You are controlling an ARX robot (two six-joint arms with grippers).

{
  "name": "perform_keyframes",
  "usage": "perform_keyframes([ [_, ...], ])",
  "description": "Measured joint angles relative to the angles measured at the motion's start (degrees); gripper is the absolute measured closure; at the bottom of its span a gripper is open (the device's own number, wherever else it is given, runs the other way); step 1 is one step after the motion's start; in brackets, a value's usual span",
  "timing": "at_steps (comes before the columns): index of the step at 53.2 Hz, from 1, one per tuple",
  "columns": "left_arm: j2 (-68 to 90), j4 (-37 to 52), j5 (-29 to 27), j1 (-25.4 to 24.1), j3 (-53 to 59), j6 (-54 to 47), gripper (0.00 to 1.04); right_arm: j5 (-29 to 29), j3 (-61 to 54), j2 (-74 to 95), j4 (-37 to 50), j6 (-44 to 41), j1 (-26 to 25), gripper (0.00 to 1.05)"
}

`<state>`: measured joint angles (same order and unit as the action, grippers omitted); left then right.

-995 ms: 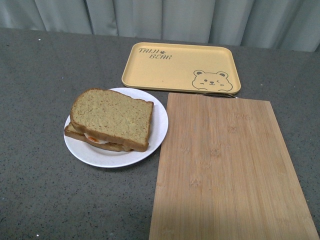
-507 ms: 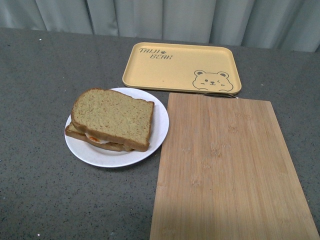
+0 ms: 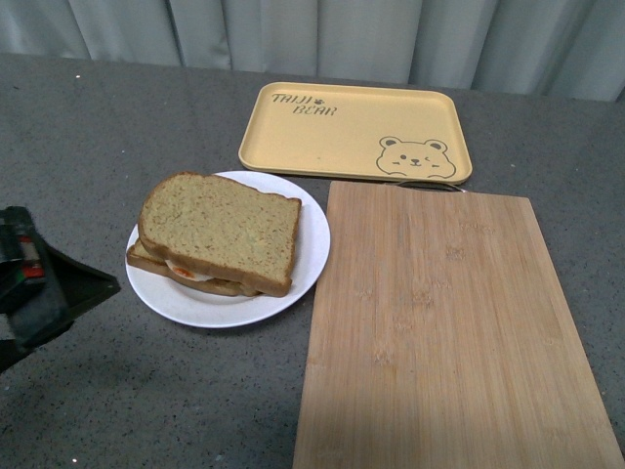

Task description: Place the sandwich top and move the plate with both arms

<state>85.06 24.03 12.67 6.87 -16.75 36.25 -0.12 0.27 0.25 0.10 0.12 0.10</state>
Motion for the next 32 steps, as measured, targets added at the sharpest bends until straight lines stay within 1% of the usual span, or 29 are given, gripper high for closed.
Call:
perform_keyframes([
  [9,8.35,5.33,-0.28,1.77,-3.06,4.15,0.07,0.00,0.00,0.00,0.00,0.00,0.00,0.09],
  [18,14.71,7.96,-0.22,2.95,-5.77,6.80,0.07,0.00,0.00,0.00,0.00,0.00,0.00,0.09],
  [32,22.77,8.24,-1.05,3.58,-10.51,10.27,0.07,0.00,0.00,0.00,0.00,0.00,0.00,0.09],
])
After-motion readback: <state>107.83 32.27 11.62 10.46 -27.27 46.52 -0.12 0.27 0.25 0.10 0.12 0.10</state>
